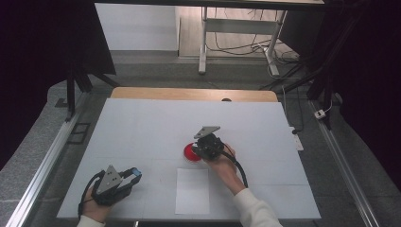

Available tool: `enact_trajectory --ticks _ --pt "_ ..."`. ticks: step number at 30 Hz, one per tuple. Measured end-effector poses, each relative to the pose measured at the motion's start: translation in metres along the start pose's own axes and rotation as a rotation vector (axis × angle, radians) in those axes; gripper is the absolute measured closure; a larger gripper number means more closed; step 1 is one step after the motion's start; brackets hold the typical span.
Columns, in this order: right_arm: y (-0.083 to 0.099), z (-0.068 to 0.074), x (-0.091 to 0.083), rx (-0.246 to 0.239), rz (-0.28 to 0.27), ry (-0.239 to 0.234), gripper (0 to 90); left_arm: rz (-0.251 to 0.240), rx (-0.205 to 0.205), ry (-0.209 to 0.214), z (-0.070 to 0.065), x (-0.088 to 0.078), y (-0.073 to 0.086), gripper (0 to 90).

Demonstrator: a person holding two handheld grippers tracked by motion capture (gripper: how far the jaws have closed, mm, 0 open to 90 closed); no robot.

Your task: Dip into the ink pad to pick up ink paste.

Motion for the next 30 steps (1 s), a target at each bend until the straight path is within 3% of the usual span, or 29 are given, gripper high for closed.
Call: enact_trajectory --ticks 2,9,13,16,22,30 --pt "0.0 0.0 -0.001 -0.009 0.0 0.016 75.7 0.0 -0.001 0.001 0.0 0.0 0.0 65.7" --pt "-0.006 0.002 -0.008 0.008 -0.052 -0.038 75.7 -0.002 0.0 0.004 0.001 0.0 0.0 65.7" --pt "-0.011 0.005 -0.016 -0.016 -0.076 -0.015 75.7 -0.003 -0.002 0.003 0.001 0.0 0.0 65.7" --pt "-0.014 0.009 -0.021 -0.03 -0.091 -0.022 75.6 -0.004 0.0 0.003 0.001 0.0 0.0 65.6" --pt "-0.013 0.015 -0.014 -0.04 -0.069 -0.042 75.6 -0.002 -0.001 0.002 0.001 0.0 0.0 65.7" --pt "-0.012 0.013 -0.011 -0.043 -0.059 -0.031 75.7 -0.001 0.0 0.003 0.001 0.0 0.0 65.7"
Point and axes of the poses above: each handheld gripper's, and its own axes: x roughly forward along the jaws, y roughly out of its underside, z roughly to its left, the point moved 10 cm from there along x, roughly forward along the jaws, and after that the axes turned 12 degrees about z, right-handed, at the moved point
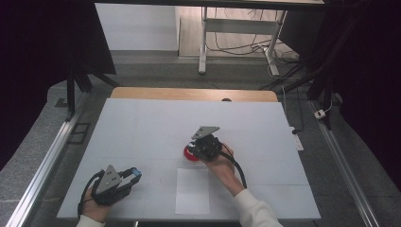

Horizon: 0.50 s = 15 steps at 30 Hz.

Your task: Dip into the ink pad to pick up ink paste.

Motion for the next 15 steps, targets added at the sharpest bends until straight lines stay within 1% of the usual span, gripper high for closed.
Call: enact_trajectory --ticks 4,6,7,9,15 --pt "0.0028 -0.0016 0.0048 0.015 0.008 -0.007 75.6 0.0 0.0 0.0 0.0001 -0.0001 -0.0001 65.7" --pt "0.0058 -0.0035 0.008 0.006 0.026 0.001 75.7 -0.001 -0.001 0.0 0.0003 -0.0001 0.0 65.7" --pt "0.0057 -0.0035 0.0083 0.014 0.021 -0.004 75.7 0.0 -0.001 -0.001 0.0005 -0.0002 0.0001 65.6" --pt "0.006 -0.0043 0.0082 0.012 0.024 -0.004 75.7 0.0 -0.002 -0.002 0.0006 -0.0003 0.0002 65.7" --pt "0.0061 -0.002 0.0093 0.003 0.035 0.013 75.7 -0.001 0.002 0.0 0.0 -0.0005 0.0001 65.6"
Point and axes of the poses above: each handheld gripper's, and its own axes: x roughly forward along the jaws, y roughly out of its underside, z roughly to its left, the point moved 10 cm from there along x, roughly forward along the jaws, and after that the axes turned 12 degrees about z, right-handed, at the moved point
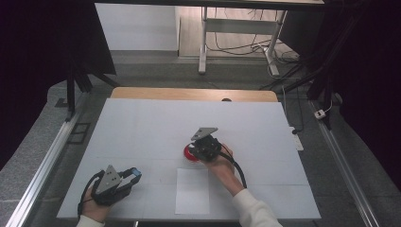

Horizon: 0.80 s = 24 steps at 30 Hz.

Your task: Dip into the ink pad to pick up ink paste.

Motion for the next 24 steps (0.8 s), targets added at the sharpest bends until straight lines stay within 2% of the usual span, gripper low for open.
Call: enact_trajectory --ticks 7,24 --pt "0.0025 -0.0009 0.0025 0.002 0.023 0.004 75.8 -0.001 -0.001 0.001 0.0 0.0 -0.0001 65.7" --pt "0.0026 -0.0006 0.0034 0.005 0.009 0.001 75.8 0.0 -0.001 -0.002 0.0 -0.0003 -0.0002 65.7"
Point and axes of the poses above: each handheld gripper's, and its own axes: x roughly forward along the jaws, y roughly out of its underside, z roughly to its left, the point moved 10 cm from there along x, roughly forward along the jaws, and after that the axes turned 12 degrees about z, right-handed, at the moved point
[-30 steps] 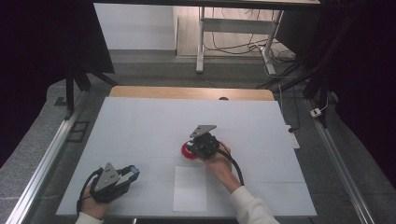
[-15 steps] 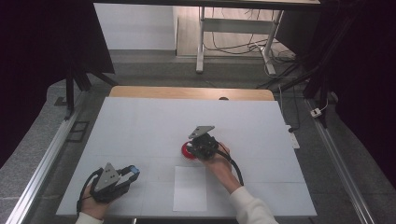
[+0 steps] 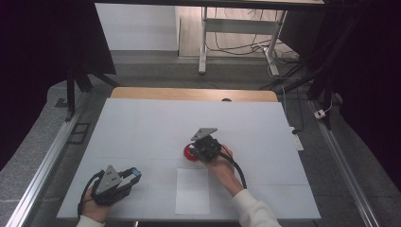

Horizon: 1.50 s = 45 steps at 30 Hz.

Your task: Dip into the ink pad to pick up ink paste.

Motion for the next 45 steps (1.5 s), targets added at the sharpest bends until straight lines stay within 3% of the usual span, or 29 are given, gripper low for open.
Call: enact_trajectory --ticks 25,45 --pt "-0.002 -0.001 -0.007 -0.002 -0.029 0.018 75.7 -0.001 -0.001 0.0 0.001 0.0 0.0 65.6" --pt "-0.008 -0.004 -0.037 0.053 -0.143 -0.024 75.7 0.001 0.001 -0.002 0.002 0.0 0.001 65.6"
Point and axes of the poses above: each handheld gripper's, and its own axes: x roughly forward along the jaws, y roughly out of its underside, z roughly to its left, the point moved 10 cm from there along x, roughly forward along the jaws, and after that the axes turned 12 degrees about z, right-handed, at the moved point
